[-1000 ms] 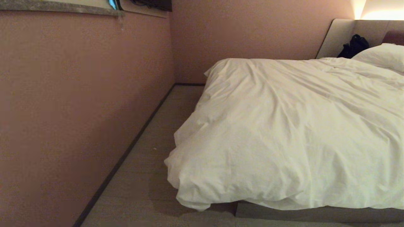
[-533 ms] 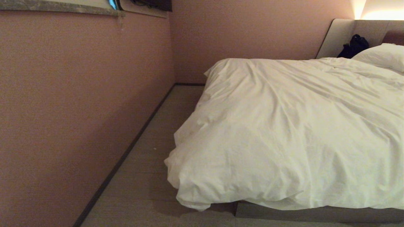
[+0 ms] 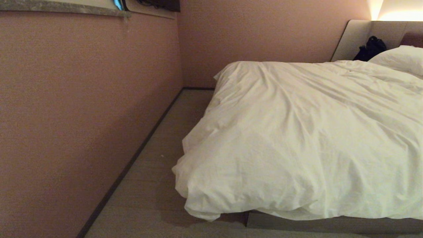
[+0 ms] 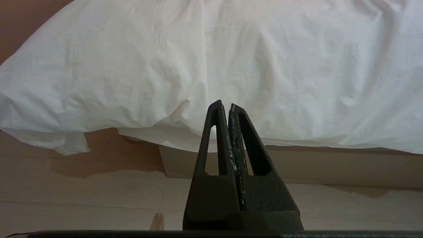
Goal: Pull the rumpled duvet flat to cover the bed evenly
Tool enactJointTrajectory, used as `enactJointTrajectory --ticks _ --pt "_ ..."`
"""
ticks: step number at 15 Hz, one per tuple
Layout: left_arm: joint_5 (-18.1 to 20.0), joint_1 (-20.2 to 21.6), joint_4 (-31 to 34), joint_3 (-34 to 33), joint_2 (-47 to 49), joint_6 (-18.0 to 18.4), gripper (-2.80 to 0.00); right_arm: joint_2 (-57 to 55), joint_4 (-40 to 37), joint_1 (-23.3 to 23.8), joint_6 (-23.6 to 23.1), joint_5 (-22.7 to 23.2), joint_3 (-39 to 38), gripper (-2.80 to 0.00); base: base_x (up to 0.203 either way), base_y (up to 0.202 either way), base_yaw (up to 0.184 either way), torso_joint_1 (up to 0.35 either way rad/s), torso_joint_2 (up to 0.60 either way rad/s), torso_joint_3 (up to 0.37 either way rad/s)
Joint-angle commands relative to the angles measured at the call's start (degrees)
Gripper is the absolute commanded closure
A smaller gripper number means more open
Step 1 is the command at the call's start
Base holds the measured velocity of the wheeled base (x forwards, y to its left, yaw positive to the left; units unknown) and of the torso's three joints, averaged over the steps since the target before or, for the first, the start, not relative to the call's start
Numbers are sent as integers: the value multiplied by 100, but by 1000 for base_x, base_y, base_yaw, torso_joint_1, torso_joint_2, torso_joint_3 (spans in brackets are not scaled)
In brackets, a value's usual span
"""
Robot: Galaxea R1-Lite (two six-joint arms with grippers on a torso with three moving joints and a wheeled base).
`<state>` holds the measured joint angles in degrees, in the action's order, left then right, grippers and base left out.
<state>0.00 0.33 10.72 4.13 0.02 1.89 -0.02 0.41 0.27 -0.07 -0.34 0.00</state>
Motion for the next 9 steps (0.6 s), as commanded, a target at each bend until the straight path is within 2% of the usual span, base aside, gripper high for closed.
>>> enactJointTrajectory --ticks 1,5,9 --pt "0 2 1 0 -2 -4 0 2 2 0 -1 -1 0 0 0 0 0 0 0 0" --pt "0 2 10 0 -2 4 0 2 2 0 -1 -1 0 0 1 16 0 2 1 1" --pt "0 2 10 0 -2 4 0 2 2 0 -1 -1 0 0 1 172 -2 3 4 0"
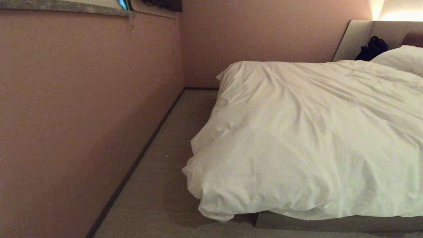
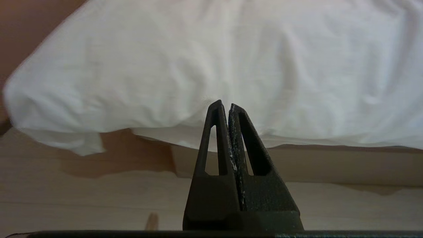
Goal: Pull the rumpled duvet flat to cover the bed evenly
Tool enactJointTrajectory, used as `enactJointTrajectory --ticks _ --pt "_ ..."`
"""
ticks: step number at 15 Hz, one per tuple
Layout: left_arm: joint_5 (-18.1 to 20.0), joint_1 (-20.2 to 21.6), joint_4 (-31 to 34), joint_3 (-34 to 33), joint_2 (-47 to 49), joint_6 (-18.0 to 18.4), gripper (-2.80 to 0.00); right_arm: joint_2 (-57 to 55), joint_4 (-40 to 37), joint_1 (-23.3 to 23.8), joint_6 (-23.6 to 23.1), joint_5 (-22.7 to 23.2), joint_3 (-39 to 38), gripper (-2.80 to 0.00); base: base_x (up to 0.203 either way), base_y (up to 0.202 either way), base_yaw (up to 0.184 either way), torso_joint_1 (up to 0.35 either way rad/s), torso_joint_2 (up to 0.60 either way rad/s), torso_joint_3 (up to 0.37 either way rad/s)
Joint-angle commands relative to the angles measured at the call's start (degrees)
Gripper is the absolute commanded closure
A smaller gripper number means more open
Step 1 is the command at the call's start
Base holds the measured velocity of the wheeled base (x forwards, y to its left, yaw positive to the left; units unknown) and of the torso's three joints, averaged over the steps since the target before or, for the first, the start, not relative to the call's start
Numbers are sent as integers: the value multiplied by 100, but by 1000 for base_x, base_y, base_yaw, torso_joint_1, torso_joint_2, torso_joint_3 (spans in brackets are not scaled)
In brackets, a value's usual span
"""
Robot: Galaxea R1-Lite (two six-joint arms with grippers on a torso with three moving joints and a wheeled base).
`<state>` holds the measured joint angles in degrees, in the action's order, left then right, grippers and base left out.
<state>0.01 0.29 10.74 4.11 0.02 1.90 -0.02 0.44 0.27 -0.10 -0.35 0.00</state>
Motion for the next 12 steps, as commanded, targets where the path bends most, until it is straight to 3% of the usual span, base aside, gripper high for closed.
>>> enactJointTrajectory --ticks 1,7,12 --pt "-1 6 7 2 -2 3 0 2 0 0 1 -1 0 0 0 199 1 10 2 6" --pt "-13 6 -11 2 -2 -14 0 2 0 0 1 -1 0 0 0 176 0 2 4 2" --pt "-27 6 -11 -7 -2 -32 0 2 0 0 1 -1 0 0 0 0 0 0 0 0"
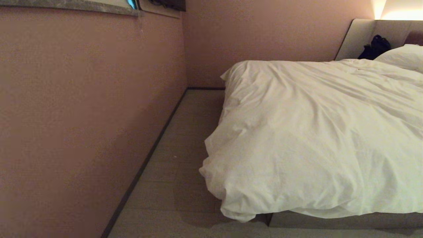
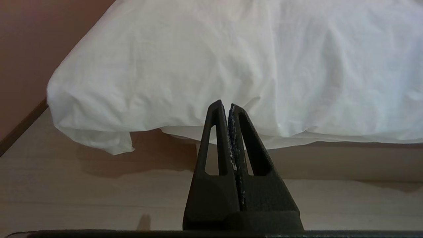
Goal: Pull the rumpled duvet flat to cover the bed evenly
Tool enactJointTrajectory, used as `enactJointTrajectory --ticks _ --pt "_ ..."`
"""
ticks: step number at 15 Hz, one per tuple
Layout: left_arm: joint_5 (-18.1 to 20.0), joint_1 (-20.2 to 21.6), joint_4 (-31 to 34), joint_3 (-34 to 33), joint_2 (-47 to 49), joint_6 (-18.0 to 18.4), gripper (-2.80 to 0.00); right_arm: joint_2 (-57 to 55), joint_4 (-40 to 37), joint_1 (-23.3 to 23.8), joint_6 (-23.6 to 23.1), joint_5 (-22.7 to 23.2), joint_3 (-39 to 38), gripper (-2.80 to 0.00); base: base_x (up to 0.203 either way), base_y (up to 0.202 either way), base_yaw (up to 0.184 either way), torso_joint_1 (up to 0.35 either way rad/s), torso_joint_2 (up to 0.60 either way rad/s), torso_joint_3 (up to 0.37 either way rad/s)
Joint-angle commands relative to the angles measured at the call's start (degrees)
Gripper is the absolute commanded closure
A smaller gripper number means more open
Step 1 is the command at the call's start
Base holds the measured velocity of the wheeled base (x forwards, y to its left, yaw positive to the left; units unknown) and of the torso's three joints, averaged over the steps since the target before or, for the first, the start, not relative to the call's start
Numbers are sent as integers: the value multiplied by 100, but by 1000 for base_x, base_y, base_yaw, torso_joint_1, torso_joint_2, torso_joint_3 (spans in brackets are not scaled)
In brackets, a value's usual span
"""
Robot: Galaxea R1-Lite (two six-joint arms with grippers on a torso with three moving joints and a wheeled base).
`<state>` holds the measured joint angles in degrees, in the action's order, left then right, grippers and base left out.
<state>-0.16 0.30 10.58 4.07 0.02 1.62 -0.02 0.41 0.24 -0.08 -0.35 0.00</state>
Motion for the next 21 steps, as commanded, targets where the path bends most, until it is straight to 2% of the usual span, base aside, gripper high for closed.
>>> enactJointTrajectory --ticks 1,12,21 --pt "-28 5 5 -3 -2 -13 0 2 2 2 0 0 0 0 -119 2 3 11 3 2" --pt "-54 5 5 6 -2 -232 0 2 2 2 0 0 0 0 -188 0 1 3 2 3" --pt "-54 5 5 6 -2 -232 0 2 2 2 0 0 0 0 -8 0 0 -1 1 1"
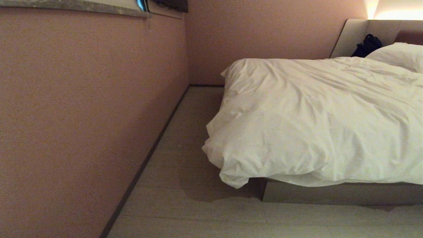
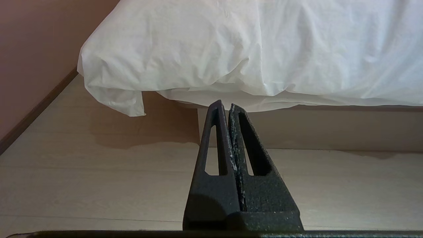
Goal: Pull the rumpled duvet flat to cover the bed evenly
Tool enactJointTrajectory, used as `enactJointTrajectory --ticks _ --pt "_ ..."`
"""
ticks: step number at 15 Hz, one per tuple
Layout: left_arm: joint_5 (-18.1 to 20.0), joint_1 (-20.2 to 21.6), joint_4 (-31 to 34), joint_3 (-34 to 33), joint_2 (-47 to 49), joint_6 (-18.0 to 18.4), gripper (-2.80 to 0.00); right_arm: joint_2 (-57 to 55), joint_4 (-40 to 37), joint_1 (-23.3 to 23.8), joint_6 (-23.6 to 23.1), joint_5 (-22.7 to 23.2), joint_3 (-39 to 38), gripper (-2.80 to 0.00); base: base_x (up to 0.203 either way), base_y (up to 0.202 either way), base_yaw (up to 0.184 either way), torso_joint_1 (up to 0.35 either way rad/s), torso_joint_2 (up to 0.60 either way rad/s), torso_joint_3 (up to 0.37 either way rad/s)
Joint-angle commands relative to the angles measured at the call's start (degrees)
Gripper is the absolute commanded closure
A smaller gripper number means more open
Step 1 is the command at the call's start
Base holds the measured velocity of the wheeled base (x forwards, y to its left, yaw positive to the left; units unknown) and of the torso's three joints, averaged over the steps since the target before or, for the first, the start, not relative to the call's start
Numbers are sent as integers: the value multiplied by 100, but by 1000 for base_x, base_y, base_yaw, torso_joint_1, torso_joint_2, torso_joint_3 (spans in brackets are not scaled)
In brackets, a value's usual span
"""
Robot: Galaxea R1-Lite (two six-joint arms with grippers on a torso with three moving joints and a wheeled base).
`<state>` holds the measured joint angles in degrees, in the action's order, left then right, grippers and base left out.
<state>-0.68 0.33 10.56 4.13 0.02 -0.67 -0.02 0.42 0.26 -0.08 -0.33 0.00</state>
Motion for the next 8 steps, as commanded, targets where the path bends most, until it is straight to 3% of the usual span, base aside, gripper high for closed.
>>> enactJointTrajectory --ticks 1,8 --pt "-2 2 7 0 -2 -4 0 2 2 0 -1 -2 0 0 0 0 0 0 0 0" --pt "-6 2 7 0 -2 -4 0 2 2 0 -1 -2 0 0 0 0 0 0 0 0"
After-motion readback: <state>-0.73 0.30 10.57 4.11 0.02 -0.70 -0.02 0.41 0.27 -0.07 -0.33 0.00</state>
